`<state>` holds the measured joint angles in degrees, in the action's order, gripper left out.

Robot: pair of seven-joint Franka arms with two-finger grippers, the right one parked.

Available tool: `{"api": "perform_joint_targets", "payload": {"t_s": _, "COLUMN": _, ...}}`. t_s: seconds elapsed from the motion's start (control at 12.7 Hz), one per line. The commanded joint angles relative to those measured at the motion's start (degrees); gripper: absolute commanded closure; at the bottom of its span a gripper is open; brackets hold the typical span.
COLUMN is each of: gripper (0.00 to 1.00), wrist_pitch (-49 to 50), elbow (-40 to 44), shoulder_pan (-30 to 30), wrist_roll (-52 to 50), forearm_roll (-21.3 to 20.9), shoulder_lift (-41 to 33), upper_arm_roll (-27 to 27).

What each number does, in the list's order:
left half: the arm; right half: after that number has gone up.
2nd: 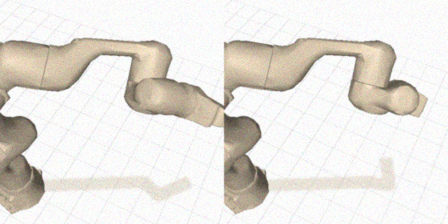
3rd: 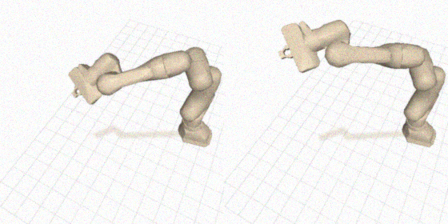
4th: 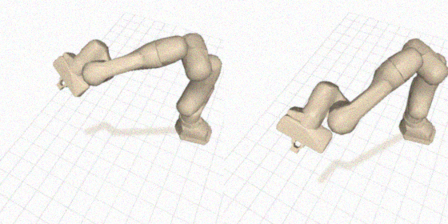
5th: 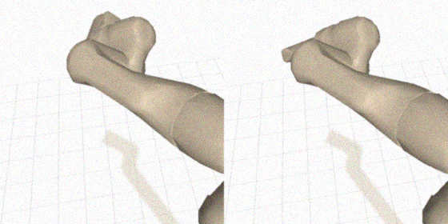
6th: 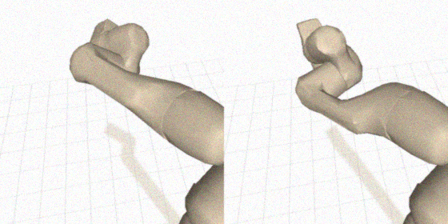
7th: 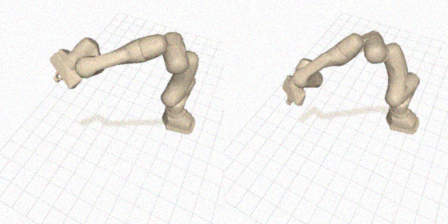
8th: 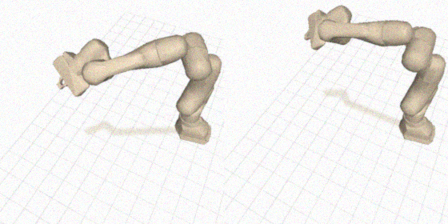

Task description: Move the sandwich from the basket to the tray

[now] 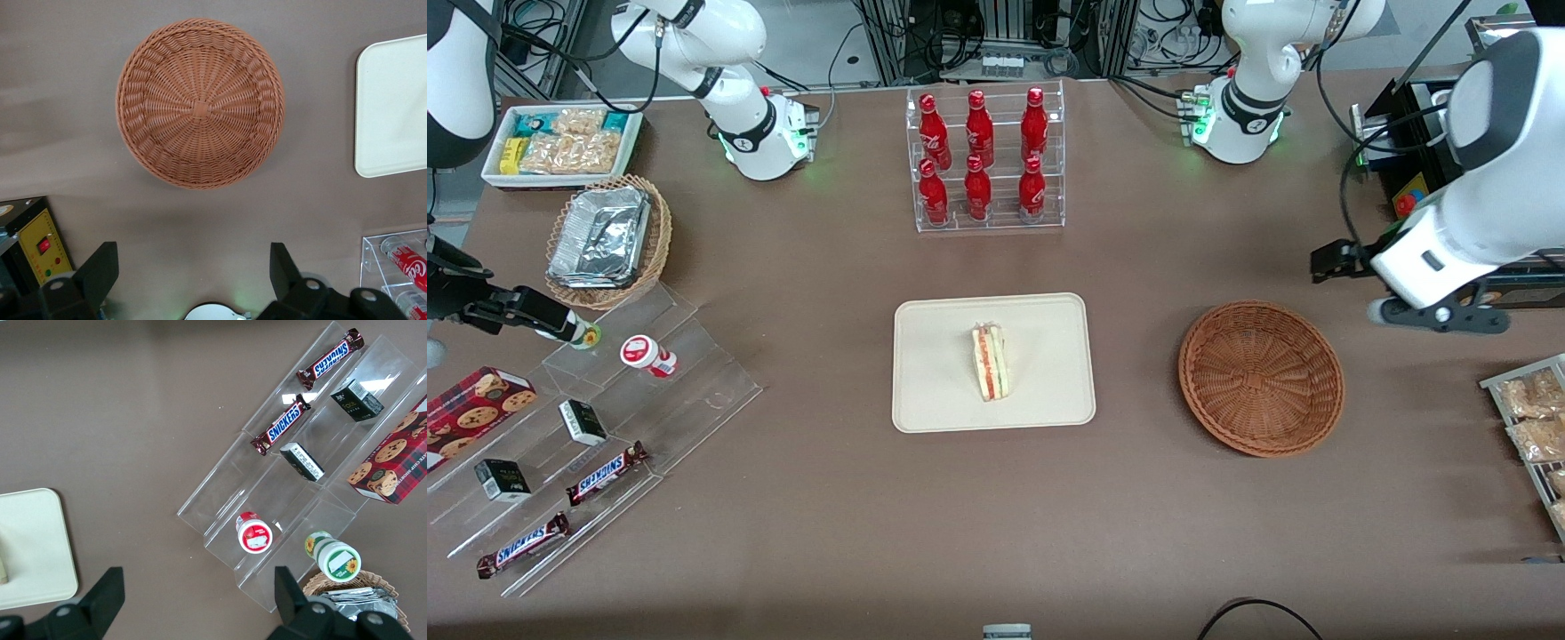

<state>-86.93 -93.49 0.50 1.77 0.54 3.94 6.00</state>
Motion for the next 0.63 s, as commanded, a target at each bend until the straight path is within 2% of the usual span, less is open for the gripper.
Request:
{"api": "perform_joint_targets", "payload": {"t_s": 0.0, "gripper": 0.0, "wrist_pitch": 1.0, "elbow": -1.2, "shoulder_pan": 5.1, "wrist_roll": 1.3, "forearm_roll": 0.0, "shoulder_lift": -3.0, "upper_arm_roll": 3.7}}
{"api": "perform_joint_targets", "payload": {"t_s": 0.16, "gripper": 0.0, "wrist_pitch": 1.9, "elbow": -1.1, "shoulder_pan": 8.1, "wrist_roll": 1.5, "forearm_roll": 0.0, "shoulder_lift": -4.0, "upper_arm_roll": 5.7}}
{"api": "perform_joint_targets", "payload": {"t_s": 0.55, "gripper": 0.0, "wrist_pitch": 6.2, "elbow": 2.3, "shoulder_pan": 9.3, "wrist_roll": 3.3, "forearm_roll": 0.0, "shoulder_lift": -4.7, "upper_arm_roll": 5.3}}
